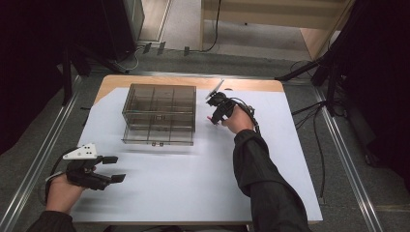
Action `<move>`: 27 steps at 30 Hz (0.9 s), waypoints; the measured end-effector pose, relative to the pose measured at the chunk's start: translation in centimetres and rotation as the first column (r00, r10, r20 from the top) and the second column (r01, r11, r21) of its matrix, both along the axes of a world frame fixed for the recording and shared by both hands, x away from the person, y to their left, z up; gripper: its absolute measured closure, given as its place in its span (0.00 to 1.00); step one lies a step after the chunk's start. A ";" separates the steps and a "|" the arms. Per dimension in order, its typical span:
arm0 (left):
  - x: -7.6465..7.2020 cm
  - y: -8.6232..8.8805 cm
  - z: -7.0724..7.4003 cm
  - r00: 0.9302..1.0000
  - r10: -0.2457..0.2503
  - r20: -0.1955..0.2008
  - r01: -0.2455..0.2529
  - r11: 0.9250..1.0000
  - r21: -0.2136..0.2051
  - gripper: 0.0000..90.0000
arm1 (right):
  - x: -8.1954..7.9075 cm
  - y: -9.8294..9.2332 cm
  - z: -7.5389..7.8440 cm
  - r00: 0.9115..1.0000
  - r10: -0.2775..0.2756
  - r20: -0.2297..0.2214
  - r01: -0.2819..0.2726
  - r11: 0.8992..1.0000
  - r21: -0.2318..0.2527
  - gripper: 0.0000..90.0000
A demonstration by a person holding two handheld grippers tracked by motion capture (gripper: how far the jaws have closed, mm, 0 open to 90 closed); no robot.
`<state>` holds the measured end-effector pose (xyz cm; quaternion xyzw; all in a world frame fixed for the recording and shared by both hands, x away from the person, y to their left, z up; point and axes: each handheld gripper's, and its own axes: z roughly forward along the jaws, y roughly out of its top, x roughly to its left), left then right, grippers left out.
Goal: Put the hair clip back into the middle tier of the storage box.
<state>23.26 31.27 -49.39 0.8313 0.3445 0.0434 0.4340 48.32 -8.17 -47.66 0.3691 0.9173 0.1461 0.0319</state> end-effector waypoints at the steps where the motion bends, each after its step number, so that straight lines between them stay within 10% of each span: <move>1: 0.0 0.0 0.0 1.000 -0.001 -0.002 0.001 1.000 0.002 0.25 | -0.1 -0.2 0.2 1.000 -0.009 -0.013 0.009 1.000 0.012 0.91; 27: 0.7 -0.6 0.0 1.000 -0.018 -0.002 0.018 1.000 0.003 0.25 | -5.8 -1.8 2.1 0.998 0.050 0.022 -0.052 0.996 0.066 0.91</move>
